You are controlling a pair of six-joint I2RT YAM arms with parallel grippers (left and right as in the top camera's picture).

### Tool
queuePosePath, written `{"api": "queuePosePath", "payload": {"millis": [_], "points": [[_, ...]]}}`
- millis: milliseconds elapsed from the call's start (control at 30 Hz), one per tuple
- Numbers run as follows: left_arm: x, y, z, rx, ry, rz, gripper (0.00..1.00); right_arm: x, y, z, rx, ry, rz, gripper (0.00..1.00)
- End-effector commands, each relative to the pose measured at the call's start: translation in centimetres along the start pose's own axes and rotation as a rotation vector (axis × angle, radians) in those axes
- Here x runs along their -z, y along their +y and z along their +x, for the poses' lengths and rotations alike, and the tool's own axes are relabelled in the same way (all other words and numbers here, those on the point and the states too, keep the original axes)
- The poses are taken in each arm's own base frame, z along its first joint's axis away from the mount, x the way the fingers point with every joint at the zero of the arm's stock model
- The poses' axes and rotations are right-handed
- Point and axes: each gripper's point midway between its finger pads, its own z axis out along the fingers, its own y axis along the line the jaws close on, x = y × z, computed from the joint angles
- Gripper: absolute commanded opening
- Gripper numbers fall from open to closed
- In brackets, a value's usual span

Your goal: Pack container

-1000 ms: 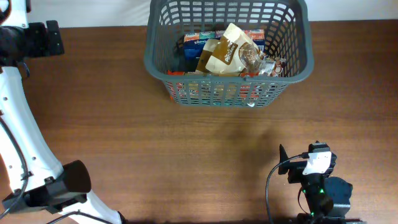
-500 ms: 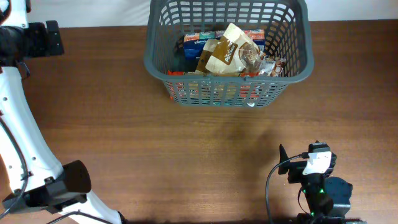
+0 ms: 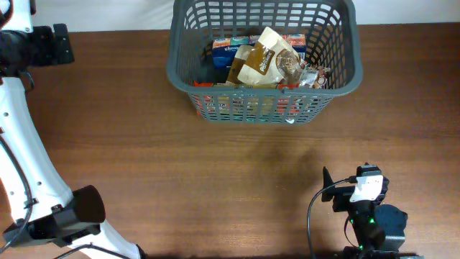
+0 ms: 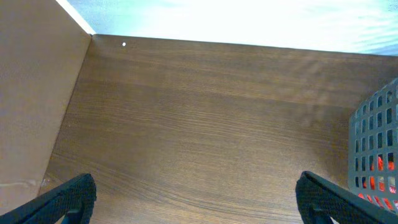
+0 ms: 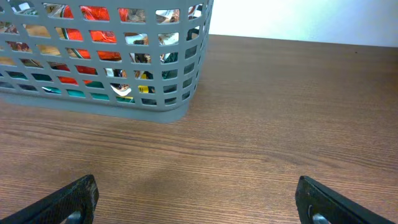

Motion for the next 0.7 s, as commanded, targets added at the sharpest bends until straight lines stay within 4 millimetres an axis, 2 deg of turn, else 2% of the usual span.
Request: {"api": "queuePosePath", "payload": {"millis": [0, 100, 167, 300, 400, 467, 567, 667], "points": [[0.2, 0.3, 0.0, 0.016, -0.005, -0.008, 0.99, -0.1, 0.3, 0.1, -0.005, -0.006, -0.016, 0.99], [1.3, 0.0, 0.3, 0.013, -0.012, -0.007, 0.99, -0.1, 0.3, 0.1, -0.006, -0.006, -0.016, 0.99], [2.3, -0.2, 1.2, 0.013, -0.004, -0.005, 0.99, -0.1, 0.3, 0.1, -0.005, -0.006, -0.016, 0.99], [4.3, -0.8, 4.7, 0.013, 0.023, -0.011, 0.99, -0.1, 0.3, 0.1, -0.005, -0.006, -0.016, 0.99], [5.4, -0.9, 6.0, 0.010, -0.061, -0.040, 0.99, -0.1, 0.3, 0.1, -0.005, -0.006, -0.016, 0.99], [6.0, -1.4, 7.8, 0.006, -0.104, -0.045, 0.99, -0.1, 0.3, 0.1, -0.005, -0.006, -0.016, 0.99], [6.4, -3.2, 9.3, -0.029, -0.240, -0.034, 0.99, -0.1, 0.3, 0.1, -0.005, -0.006, -0.016, 0.99], [6.9, -6.4, 9.9, -0.084, -0.427, 0.014, 0.99, -0.1, 0.3, 0.1, -0.006, -0.006, -0.016, 0.99]]}}
